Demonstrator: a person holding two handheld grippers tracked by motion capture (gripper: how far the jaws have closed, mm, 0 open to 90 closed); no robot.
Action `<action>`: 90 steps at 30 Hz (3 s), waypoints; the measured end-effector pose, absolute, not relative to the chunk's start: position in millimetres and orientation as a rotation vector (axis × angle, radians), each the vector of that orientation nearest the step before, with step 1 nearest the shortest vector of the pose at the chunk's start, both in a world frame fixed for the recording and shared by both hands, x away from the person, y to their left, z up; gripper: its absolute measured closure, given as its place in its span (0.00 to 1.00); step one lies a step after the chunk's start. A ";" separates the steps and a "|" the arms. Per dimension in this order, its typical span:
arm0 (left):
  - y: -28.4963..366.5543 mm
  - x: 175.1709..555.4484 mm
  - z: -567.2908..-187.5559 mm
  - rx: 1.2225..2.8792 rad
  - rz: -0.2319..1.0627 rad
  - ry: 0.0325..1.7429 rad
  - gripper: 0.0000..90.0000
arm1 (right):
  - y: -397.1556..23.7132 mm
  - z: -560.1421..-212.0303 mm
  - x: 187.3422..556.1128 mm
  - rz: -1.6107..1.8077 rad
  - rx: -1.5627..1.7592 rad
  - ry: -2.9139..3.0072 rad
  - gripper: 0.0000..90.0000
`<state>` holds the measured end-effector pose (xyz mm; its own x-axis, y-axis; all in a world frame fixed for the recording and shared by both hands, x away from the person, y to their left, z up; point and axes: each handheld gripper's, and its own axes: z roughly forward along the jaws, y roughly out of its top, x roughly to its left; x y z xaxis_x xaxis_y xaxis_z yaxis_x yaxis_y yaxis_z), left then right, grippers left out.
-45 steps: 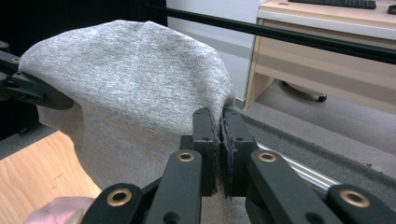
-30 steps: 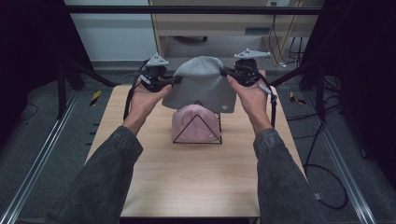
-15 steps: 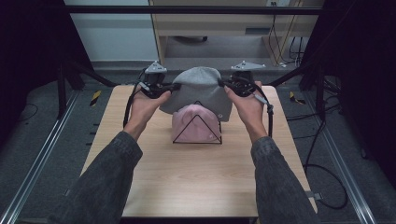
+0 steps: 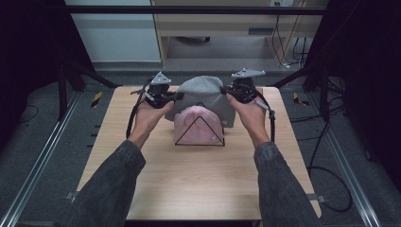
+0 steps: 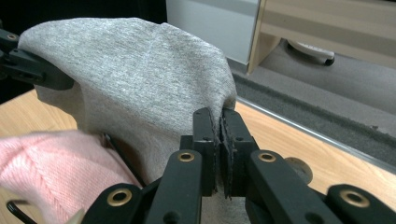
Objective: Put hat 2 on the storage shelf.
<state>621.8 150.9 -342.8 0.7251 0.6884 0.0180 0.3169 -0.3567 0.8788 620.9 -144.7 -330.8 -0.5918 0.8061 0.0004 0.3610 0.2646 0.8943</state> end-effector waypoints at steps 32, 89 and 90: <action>153.0 615.4 -375.8 1.937 0.426 0.837 0.96 | -143.8 -351.0 615.3 1.260 1.055 2.138 0.96; 177.3 600.6 -384.8 1.954 0.447 0.894 0.78 | -151.1 -366.9 589.7 1.244 1.064 2.178 0.80; 178.5 599.0 -383.3 1.952 0.451 0.894 0.77 | -151.3 -365.7 588.9 1.239 1.064 2.177 0.80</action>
